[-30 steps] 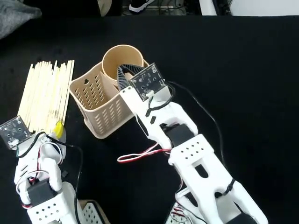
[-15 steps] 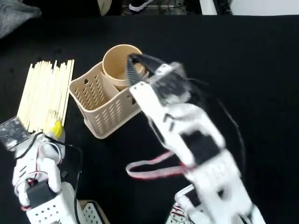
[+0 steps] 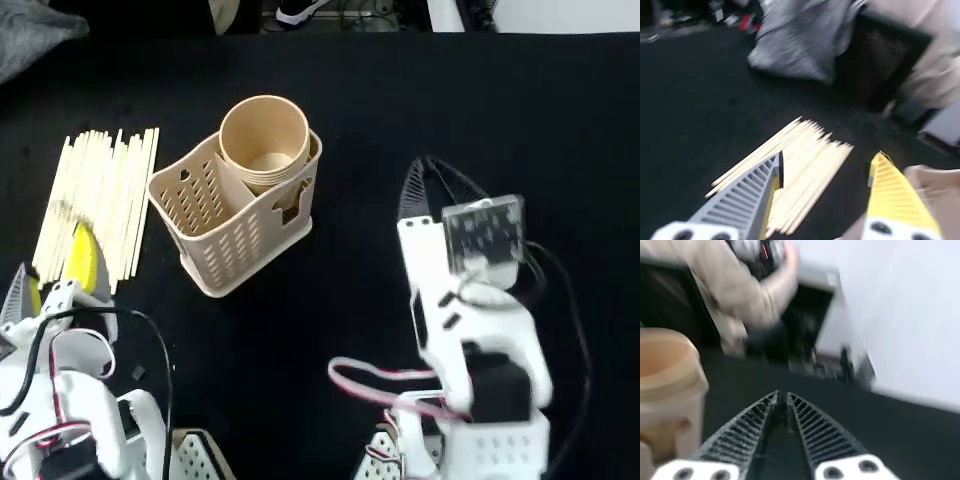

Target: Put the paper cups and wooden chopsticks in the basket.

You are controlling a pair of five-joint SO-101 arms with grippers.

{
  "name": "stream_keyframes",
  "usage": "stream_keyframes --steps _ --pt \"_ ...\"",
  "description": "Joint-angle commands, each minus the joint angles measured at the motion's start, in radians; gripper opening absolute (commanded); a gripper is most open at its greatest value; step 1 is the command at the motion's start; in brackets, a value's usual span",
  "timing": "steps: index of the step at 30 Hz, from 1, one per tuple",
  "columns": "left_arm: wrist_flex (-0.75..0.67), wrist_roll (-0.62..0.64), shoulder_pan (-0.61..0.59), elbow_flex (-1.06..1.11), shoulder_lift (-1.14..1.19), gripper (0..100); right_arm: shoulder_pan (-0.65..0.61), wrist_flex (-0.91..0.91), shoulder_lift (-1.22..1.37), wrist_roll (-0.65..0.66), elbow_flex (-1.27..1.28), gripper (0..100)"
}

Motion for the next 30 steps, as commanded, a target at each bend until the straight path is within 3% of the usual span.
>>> stream_keyframes --steps 1,9,18,30 --pt "0.005 0.040 0.125 -0.171 0.163 29 0.075 -0.140 0.025 -0.009 0.216 1.1" --pt "0.057 0.041 0.341 -0.357 0.562 29 0.038 -0.578 0.042 -0.005 0.625 1.1" --pt "0.074 0.107 0.403 -0.463 0.809 29 0.046 -0.554 0.042 -0.008 0.641 1.1" --pt "0.169 0.011 0.407 -0.506 1.013 26 0.046 -0.551 0.042 -0.006 0.641 1.1"
